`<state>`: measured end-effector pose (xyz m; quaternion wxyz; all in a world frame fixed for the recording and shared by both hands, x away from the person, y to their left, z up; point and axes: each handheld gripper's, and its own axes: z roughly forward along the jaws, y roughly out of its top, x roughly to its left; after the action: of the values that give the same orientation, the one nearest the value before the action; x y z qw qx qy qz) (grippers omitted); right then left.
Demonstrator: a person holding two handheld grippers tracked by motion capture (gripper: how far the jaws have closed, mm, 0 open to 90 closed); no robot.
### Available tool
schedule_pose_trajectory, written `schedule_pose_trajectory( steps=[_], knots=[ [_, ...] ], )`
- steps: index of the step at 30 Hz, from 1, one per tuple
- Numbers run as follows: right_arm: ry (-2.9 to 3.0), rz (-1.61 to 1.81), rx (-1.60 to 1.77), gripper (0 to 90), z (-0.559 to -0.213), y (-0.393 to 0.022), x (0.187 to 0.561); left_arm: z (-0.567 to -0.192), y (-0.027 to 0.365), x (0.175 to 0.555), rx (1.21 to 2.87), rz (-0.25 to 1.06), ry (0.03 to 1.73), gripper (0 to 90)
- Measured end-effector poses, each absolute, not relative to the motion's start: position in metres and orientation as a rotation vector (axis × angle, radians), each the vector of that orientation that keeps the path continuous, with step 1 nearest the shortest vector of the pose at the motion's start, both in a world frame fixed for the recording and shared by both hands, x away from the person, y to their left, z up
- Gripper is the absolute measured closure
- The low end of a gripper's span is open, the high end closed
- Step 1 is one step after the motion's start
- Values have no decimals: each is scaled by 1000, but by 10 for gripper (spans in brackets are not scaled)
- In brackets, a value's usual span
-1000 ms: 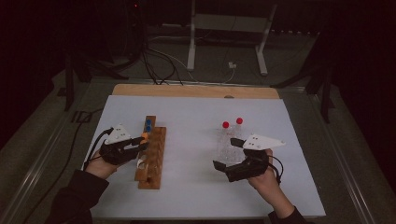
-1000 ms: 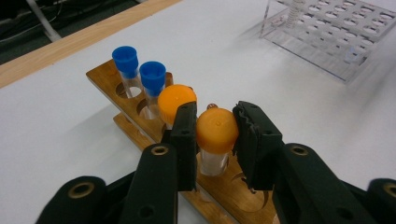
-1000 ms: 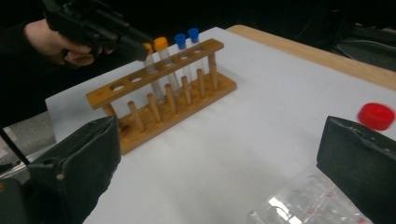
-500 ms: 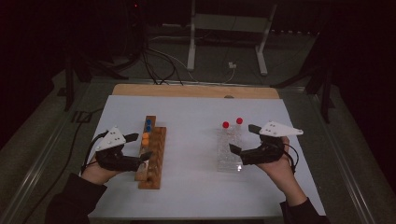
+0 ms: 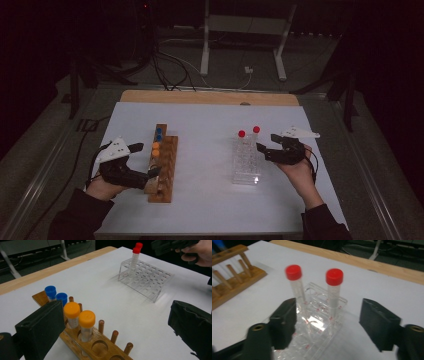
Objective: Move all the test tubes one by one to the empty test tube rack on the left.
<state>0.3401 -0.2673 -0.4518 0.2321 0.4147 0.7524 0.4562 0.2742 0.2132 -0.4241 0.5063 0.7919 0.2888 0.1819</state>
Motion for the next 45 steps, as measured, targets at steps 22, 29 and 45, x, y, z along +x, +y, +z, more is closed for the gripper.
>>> schedule_pose_trajectory(
  steps=[22, 29, 45],
  knots=[
    [2109, 1128, 1170, 686, -471, -245, 382, -425, 214, 274, 1918, 431, 694, 15],
    [2099, 1111, 1159, 745, -471, -242, 384, -425, 215, 275, 1918, 426, 694, 16],
    [2058, 1166, 1117, 751, -434, -247, 373, -424, 214, 276, 1921, 419, 688, 16]
  ],
)
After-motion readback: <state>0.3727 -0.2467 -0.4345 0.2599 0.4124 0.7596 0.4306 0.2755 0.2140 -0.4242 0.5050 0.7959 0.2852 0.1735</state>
